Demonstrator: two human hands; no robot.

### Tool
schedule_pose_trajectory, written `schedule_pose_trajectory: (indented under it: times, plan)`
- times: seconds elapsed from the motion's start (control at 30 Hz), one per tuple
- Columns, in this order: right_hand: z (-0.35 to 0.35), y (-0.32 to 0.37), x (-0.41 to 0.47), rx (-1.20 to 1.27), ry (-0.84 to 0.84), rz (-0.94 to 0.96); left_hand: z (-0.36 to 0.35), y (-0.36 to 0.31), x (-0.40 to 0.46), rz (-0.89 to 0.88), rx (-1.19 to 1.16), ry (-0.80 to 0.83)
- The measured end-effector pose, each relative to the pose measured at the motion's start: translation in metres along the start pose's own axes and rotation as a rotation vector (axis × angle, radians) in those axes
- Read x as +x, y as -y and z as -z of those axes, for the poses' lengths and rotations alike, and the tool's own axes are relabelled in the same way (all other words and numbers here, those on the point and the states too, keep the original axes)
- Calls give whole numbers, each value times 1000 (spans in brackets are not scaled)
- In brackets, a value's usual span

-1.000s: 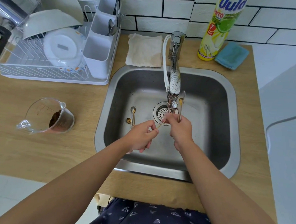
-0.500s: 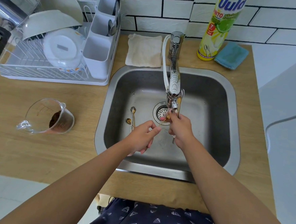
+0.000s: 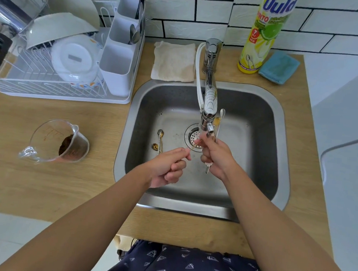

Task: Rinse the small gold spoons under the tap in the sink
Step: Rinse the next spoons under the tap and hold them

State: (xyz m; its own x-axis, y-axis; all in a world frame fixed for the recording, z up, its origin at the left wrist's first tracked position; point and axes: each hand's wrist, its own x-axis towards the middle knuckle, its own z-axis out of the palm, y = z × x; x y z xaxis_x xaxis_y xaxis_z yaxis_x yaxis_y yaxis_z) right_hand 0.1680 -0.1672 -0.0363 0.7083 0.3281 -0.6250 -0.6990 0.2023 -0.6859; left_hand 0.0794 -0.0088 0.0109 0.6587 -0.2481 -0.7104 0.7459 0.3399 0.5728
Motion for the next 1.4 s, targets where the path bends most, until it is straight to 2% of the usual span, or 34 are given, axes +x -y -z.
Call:
schedule_pose_trajectory:
  times: [0.13,0.33,0.47,0.6,0.73,0.8,0.87,0.93,1.03,1.1,1.17,1.23,1.3,1.4]
  plan:
    - [-2,-2,1,-106,-130,-12,-4,4,3,-26,385,-96]
    - [-4,-7,-6,-238,-101,95,-4,6,6,-141,545,-224]
    - [-10,-5,-6,-300,-189,126,-8,9,7,-169,608,-247]
    - [-6,-3,0,-139,-141,73,-10,8,8,-191,540,-263]
    - [-2,-6,-5,-264,-45,133,-13,5,6,-129,367,-204]
    - [-2,-6,-5,-288,-80,129,-13,1,4,-62,196,-136]
    - [-1,-6,-2,-180,-92,94,-8,-4,1,8,-26,-64]
    - [3,-6,-2,-17,-15,70,-3,-8,-3,68,-226,16]
    - [5,-10,-9,30,101,102,1,-9,-7,112,-372,101]
    - [2,-11,-11,-9,31,130,0,-5,-6,100,-256,88]
    - [-3,-9,-10,-90,-125,133,-4,1,-3,27,83,-7]
    - [-5,-7,-8,-186,-213,150,-7,5,0,-49,360,-131]
    - [-6,-9,-10,-234,-174,159,-8,3,2,-101,442,-203]
    - [-8,-10,-15,-282,-110,169,-6,-1,1,-138,505,-218]
